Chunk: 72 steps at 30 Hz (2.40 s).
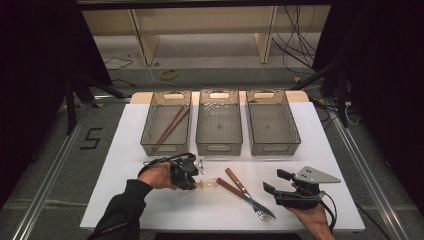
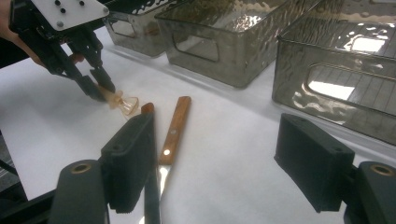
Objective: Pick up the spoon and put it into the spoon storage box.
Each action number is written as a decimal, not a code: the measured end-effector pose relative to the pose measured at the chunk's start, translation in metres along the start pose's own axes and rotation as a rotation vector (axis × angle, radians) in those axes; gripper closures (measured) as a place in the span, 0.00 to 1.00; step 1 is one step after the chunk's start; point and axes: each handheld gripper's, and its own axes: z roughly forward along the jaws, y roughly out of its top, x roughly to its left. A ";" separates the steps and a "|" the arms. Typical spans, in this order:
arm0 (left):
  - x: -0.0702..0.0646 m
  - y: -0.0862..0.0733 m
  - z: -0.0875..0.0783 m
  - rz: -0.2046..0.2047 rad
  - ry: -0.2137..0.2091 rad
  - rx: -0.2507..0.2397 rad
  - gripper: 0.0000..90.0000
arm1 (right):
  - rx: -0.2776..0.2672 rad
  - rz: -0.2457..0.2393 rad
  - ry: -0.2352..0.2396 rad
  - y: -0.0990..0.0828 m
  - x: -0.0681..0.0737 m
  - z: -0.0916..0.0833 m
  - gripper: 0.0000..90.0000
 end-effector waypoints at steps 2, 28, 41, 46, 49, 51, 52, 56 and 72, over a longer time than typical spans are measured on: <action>0.001 -0.001 0.000 0.001 -0.001 -0.008 0.85 | -0.001 0.001 -0.001 0.000 0.000 0.000 0.33; 0.009 0.003 -0.047 -0.208 0.037 -0.296 0.85 | -0.001 0.005 -0.004 0.000 -0.001 0.000 0.33; 0.030 0.019 -0.075 -0.250 0.088 -0.421 0.85 | -0.003 0.011 -0.005 -0.001 -0.002 -0.001 0.32; 0.041 0.024 -0.083 -0.281 0.107 -0.458 0.85 | -0.002 0.009 -0.004 -0.001 -0.002 -0.001 0.32; 0.048 0.027 -0.088 -0.307 0.119 -0.476 0.85 | -0.001 0.011 -0.003 -0.001 -0.002 -0.001 0.32; 0.054 0.029 -0.089 -0.316 0.131 -0.480 0.85 | -0.003 0.010 -0.003 -0.001 -0.002 -0.001 0.32; 0.056 0.030 -0.090 -0.321 0.138 -0.481 0.85 | -0.003 0.010 -0.004 -0.001 -0.002 -0.001 0.32; 0.065 0.034 -0.091 -0.354 0.147 -0.504 0.85 | -0.002 0.009 -0.003 -0.001 -0.002 -0.001 0.32; 0.099 0.048 -0.087 -0.443 0.183 -0.531 0.85 | -0.003 0.012 0.001 -0.001 -0.002 -0.001 0.32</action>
